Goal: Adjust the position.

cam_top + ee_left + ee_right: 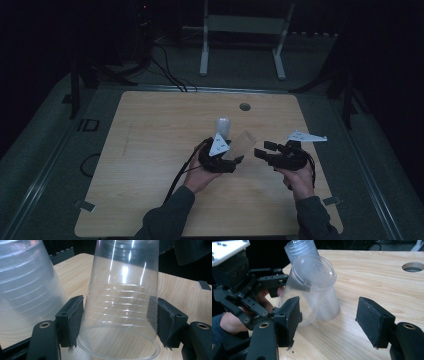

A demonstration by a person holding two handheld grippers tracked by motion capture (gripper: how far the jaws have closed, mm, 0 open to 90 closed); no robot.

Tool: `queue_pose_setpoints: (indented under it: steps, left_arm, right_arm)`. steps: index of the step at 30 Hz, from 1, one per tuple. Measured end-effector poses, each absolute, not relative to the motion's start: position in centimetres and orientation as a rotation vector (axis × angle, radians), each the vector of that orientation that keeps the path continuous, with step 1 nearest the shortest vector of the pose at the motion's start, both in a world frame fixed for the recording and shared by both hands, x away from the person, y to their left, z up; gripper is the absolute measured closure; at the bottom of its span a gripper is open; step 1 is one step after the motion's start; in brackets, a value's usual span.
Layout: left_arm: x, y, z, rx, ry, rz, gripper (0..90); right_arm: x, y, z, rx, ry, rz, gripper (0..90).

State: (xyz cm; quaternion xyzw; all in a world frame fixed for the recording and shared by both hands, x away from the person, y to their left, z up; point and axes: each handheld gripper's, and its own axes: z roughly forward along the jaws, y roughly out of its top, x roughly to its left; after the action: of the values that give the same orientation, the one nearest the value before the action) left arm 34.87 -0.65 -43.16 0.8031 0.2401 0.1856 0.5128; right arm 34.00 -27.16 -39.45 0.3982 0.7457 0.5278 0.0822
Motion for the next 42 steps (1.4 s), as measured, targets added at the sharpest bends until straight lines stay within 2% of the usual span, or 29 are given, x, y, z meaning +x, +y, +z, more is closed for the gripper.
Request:
queue_pose_setpoints:
  steps: [42]
  left_arm:
    - [35.0,-0.2,-43.5,2.021,0.540,0.434,30.8]
  right_arm:
    - [34.0,-26.3,-37.8,1.027,2.371,1.267,35.3]
